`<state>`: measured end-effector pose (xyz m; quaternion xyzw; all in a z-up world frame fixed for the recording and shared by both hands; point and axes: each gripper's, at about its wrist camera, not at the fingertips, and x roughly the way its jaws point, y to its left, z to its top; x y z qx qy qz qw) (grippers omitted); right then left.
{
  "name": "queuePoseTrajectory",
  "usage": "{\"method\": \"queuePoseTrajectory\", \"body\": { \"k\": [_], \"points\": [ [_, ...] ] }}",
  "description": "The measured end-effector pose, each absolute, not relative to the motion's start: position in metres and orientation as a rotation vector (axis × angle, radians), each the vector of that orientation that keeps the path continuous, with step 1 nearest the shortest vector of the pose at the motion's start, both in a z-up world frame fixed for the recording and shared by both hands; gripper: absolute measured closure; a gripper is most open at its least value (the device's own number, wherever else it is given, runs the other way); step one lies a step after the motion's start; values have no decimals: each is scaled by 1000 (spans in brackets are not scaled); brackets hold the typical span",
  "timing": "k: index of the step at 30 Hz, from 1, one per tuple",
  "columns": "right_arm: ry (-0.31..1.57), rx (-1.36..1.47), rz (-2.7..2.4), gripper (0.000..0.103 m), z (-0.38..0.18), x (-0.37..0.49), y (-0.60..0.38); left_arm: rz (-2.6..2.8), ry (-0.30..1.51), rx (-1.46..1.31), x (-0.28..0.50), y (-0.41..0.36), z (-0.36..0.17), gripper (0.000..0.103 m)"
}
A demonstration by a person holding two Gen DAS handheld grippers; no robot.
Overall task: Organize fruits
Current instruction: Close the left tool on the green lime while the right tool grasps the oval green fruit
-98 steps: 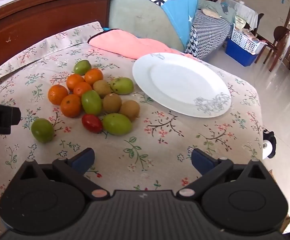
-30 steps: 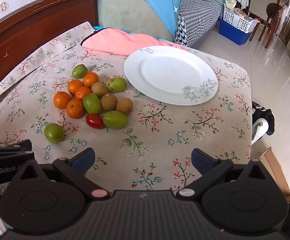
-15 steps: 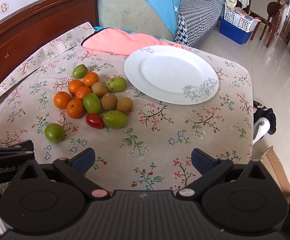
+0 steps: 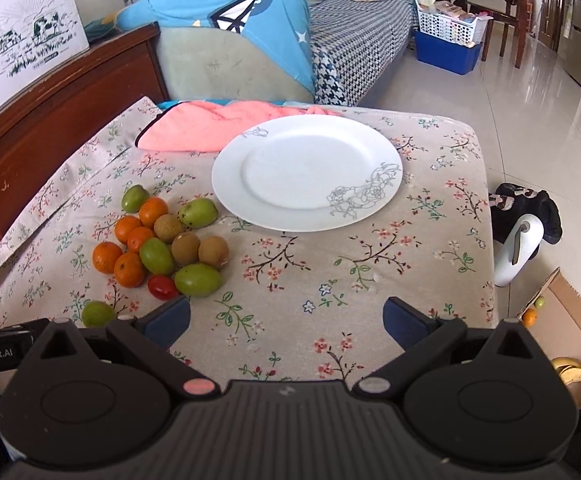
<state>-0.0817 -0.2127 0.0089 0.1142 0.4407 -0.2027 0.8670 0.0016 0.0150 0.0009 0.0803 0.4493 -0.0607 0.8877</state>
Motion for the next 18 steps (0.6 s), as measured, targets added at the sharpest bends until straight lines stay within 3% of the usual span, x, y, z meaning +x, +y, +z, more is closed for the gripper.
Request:
{"method": "queuePoseTrajectory", "body": {
  "k": [9, 18],
  "points": [
    [923, 272, -347, 18, 6, -81, -215, -235, 931, 177, 3, -1, -8, 0],
    [958, 270, -242, 27, -1, -58, -213, -266, 939, 183, 14, -16, -19, 0]
  ]
}}
